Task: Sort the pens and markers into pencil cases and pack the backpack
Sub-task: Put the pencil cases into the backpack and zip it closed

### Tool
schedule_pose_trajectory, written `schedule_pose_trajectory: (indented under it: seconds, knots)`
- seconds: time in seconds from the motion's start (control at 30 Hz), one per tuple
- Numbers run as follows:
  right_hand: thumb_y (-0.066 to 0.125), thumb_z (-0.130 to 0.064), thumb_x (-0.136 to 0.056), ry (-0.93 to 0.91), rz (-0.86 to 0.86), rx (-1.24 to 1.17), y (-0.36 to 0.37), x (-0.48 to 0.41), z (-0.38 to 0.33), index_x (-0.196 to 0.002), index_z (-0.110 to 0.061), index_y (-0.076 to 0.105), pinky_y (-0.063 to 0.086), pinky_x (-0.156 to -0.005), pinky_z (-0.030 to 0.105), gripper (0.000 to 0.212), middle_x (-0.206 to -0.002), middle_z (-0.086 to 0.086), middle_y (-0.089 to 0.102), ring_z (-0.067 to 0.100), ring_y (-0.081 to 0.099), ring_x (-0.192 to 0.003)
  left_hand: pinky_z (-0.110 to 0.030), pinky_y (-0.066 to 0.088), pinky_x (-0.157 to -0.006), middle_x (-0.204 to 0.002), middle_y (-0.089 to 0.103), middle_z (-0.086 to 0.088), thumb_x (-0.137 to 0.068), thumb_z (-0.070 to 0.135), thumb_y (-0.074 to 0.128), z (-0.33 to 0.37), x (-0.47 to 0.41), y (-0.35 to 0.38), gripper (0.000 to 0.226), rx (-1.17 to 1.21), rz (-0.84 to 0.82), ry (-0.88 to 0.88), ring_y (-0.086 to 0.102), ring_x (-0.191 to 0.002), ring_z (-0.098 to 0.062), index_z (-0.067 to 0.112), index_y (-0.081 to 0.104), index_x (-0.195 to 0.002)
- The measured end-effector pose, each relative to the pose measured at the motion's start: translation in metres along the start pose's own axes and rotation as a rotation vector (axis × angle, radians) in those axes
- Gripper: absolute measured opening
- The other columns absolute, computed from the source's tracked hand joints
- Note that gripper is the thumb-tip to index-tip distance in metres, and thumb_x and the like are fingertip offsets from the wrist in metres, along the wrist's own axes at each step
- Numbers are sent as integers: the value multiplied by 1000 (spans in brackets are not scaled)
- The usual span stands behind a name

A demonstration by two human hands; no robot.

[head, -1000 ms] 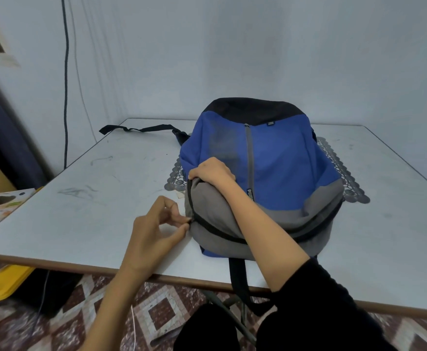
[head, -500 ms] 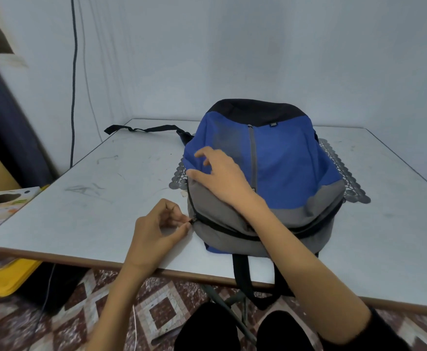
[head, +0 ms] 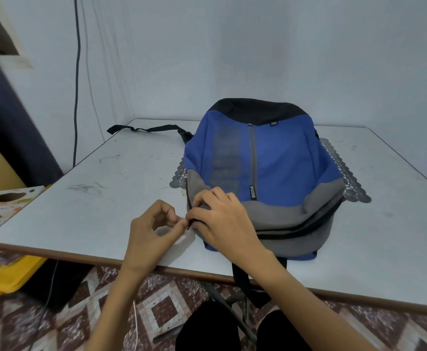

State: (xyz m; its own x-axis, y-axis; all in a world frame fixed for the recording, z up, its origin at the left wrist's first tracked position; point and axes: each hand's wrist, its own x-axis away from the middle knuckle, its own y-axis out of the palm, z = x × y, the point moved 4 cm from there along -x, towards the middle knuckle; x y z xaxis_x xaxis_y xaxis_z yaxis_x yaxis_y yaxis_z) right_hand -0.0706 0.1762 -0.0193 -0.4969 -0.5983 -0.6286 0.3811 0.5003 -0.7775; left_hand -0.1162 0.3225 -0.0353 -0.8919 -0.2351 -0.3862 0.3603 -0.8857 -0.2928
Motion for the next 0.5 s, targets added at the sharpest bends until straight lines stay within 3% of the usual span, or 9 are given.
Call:
schedule_pose_trajectory:
  seconds: [0.13,0.23,0.33,0.4,0.5]
  knots:
    - [67,-13,-80,-13,52,14,-2,3,-2,-83,-24,68,39,-63,33,11,-94,-2,59,21,54,-83,-20,51,-69,-79,74,5,-91,18,66,-11,-16,0,6,-4,36,-166,69,-72,-10,14,63,-88]
    - [63,-14,-83,-16,94,5,-4,4,-3,-80,-22,68,39,-60,34,10,-93,-1,61,22,54,-80,-21,48,-64,-75,72,16,-92,40,62,-12,-32,8,21,-112,-95,-207,64,-63,-2,21,70,-93]
    - [67,-12,-81,-19,101,-6,-2,6,-4,-81,-23,68,40,-59,34,11,-94,0,63,22,54,-78,-29,52,-68,-71,71,17,-72,63,60,-9,-43,15,37,-216,-167,-244,67,-65,-8,30,73,-83]
    - [68,-10,-79,-12,100,-11,-2,6,-4,-80,-23,68,40,-58,34,13,-92,0,63,22,54,-76,-35,54,-76,-71,73,13,-66,57,60,-13,-49,18,31,-237,-140,-271,69,-73,-13,32,73,-78]
    - [71,-6,-74,-10,110,-31,-3,5,-3,-75,-19,66,40,-57,33,14,-91,1,63,23,55,-77,-38,53,-72,-65,70,8,-65,47,62,-18,-50,18,24,-234,-49,-265,66,-68,-13,28,73,-72]
